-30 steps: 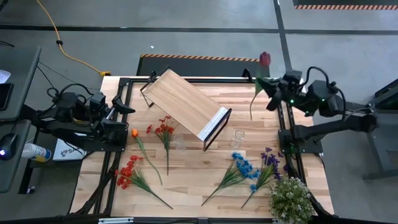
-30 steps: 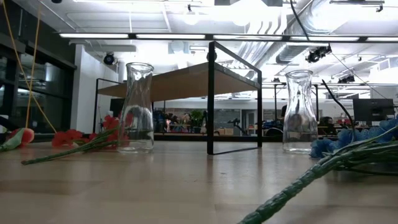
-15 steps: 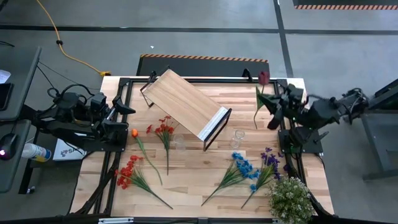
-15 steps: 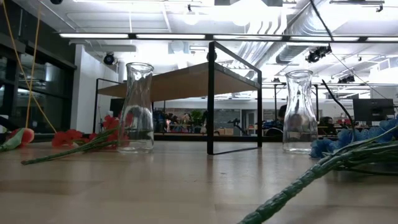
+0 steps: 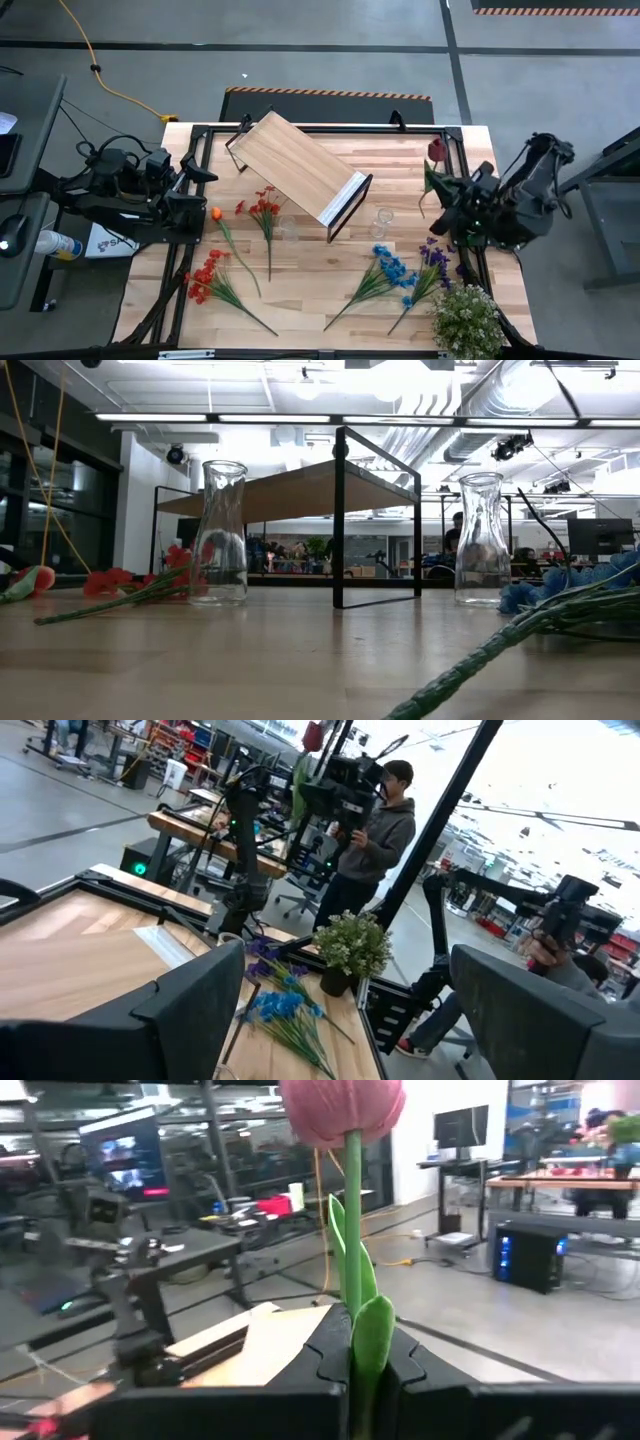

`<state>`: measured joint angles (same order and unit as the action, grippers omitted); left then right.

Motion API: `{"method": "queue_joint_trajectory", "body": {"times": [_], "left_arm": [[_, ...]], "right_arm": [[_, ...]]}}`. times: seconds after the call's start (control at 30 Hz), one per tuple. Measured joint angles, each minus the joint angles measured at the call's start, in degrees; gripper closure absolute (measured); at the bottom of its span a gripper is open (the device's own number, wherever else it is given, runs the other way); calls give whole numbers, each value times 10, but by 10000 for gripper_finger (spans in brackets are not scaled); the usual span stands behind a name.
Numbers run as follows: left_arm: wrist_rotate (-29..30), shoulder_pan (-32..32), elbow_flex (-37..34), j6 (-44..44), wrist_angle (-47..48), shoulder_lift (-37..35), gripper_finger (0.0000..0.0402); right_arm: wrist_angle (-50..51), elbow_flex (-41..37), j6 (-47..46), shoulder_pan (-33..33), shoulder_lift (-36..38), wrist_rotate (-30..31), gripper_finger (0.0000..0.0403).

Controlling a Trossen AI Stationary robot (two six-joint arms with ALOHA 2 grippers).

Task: Pick and place flowers into a vace then onto a shelf
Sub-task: Put the red tulip into the right transparent flower vase

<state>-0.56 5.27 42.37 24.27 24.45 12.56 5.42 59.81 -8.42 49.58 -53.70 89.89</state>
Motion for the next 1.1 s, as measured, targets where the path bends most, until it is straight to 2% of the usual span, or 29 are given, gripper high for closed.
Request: {"method": "queue_joint_trajectory", "body": {"times": [0.2, 0.5, 1.1], "left_arm": [[1, 0, 0, 0, 0, 0, 16], [2, 0, 0, 0, 2, 0, 16], [2, 0, 0, 0, 6, 0, 16]], "right_arm": [[24, 0, -30, 9, 0, 2, 403], [127, 0, -171, -24, -25, 1, 403], [98, 0, -229, -141, -82, 1, 403]]}}
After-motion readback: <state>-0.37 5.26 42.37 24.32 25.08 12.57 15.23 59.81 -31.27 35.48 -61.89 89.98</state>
